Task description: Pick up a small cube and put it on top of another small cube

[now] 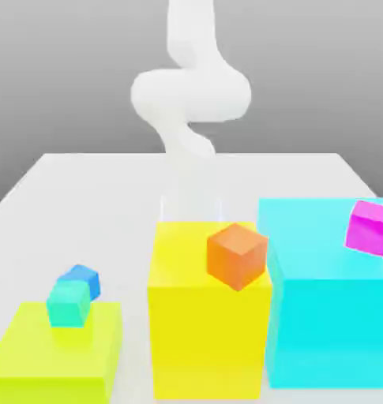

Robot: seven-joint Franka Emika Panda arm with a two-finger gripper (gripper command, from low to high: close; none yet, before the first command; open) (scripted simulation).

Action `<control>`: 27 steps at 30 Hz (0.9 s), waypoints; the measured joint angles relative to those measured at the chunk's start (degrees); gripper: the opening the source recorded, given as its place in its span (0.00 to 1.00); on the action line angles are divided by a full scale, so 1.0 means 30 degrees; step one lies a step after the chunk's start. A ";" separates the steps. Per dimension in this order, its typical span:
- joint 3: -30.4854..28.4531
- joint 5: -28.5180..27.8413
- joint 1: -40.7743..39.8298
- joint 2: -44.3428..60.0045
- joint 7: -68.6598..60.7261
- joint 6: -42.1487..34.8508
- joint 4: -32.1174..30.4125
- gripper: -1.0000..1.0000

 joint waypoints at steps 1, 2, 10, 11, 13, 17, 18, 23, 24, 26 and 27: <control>-0.0521 0.0064 -0.0179 0.0649 -0.0205 0.0480 -0.0527 0.50; -0.1017 0.0116 -0.0345 0.1291 -0.0397 0.0950 -0.1039 0.50; -0.4092 0.0401 -0.1795 0.6275 -0.1754 0.4540 -0.4954 0.50; -0.4403 0.0397 -0.1993 0.6878 -0.1888 0.4981 -0.5436 0.50; -0.4979 0.0350 -0.2424 0.8067 -0.2125 0.5863 -0.6401 0.50; -0.5930 -0.0029 -0.3511 1.0339 -0.2382 0.7623 -0.8333 0.50; -0.6151 -0.0238 -0.3826 1.0873 -0.2364 0.8062 -0.8816 0.50; -0.7025 -0.1413 -0.5165 1.2961 -0.2060 0.9827 -1.0450 0.50; -0.7037 -0.1201 -0.5140 1.3205 -0.2251 1.0005 -1.0419 0.50; -0.6988 -0.0583 -0.5055 1.3678 -0.2749 1.0345 -1.0284 0.50; -0.6945 -0.0202 -0.5011 1.3920 -0.3044 1.0518 -1.0206 0.50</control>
